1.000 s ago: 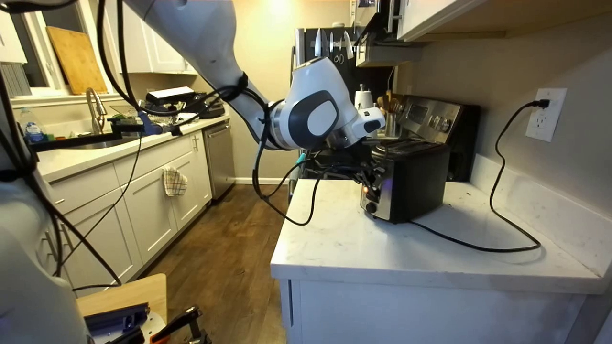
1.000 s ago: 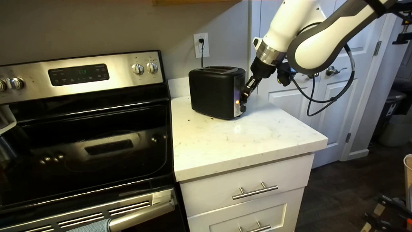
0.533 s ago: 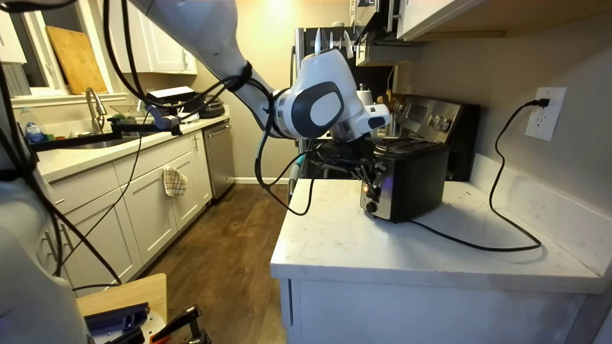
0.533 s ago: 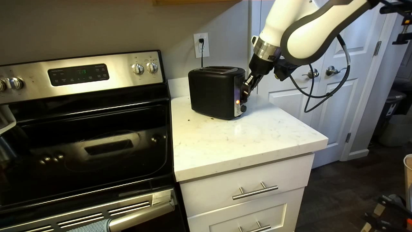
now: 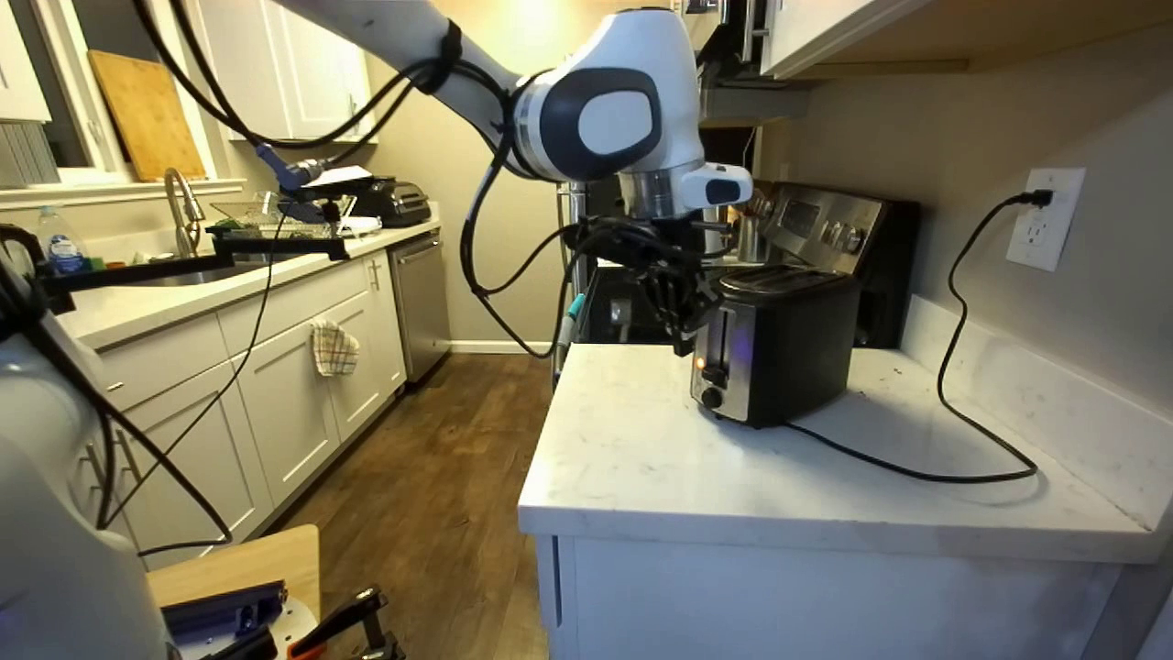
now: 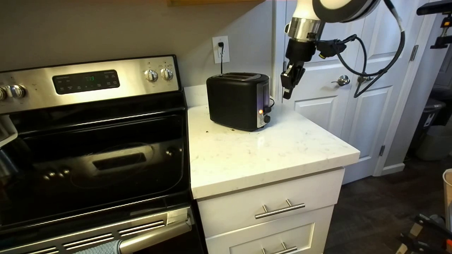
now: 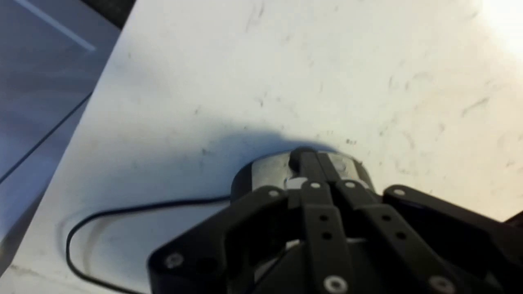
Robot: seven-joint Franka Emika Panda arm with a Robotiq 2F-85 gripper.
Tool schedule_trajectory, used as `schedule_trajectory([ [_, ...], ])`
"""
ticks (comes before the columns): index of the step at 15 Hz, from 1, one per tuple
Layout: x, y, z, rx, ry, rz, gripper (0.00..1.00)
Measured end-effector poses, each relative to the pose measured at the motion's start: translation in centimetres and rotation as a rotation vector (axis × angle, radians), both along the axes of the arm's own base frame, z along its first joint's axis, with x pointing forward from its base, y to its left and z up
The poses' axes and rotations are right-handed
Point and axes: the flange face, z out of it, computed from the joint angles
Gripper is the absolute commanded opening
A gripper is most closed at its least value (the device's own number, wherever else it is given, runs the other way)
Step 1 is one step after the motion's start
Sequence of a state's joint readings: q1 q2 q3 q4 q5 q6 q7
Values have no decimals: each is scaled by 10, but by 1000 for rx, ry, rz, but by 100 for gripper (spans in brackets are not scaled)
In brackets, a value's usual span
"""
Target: Push down the toaster lever
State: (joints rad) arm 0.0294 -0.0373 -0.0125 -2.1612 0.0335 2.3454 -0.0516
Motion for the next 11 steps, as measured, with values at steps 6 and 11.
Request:
schedule_trajectory([
  [6,-39,2,27,3,179,13,0],
  [11,-44,0,35,0,183,-2,13],
])
